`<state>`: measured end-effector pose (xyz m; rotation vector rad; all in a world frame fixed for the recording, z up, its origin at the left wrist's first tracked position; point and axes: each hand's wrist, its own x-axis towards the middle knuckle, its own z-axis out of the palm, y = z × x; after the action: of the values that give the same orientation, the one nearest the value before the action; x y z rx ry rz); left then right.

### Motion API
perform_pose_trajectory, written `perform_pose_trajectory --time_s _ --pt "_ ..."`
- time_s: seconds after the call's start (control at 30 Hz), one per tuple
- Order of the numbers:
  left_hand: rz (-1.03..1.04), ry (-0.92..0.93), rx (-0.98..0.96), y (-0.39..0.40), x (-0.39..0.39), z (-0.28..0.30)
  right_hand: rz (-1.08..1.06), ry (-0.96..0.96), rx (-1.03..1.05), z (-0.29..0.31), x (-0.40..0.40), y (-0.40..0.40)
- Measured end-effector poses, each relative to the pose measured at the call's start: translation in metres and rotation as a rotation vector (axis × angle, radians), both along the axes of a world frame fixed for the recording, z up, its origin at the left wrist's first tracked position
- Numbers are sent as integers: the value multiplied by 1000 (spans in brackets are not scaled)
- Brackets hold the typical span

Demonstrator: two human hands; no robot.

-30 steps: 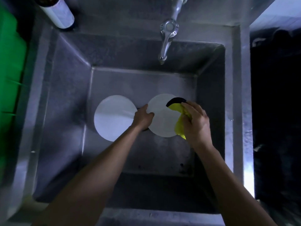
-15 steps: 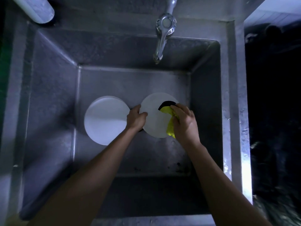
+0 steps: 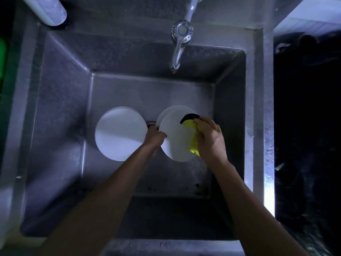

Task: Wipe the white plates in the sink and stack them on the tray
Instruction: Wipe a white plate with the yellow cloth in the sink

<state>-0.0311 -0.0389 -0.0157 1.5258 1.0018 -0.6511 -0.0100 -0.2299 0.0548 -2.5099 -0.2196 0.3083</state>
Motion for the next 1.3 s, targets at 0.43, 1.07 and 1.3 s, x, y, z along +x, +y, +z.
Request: perform_pose_trajectory --time_s 0.43,1.07,1.3 --pt "130 -72 -28 -32 -29 57 35 10 87 41 -21 -31" --pt "337 -309 -310 -37 -106 219 394 -35 305 155 -68 -9" --pt "360 -400 -379 -30 -113 236 611 -227 142 147 -77 -22"
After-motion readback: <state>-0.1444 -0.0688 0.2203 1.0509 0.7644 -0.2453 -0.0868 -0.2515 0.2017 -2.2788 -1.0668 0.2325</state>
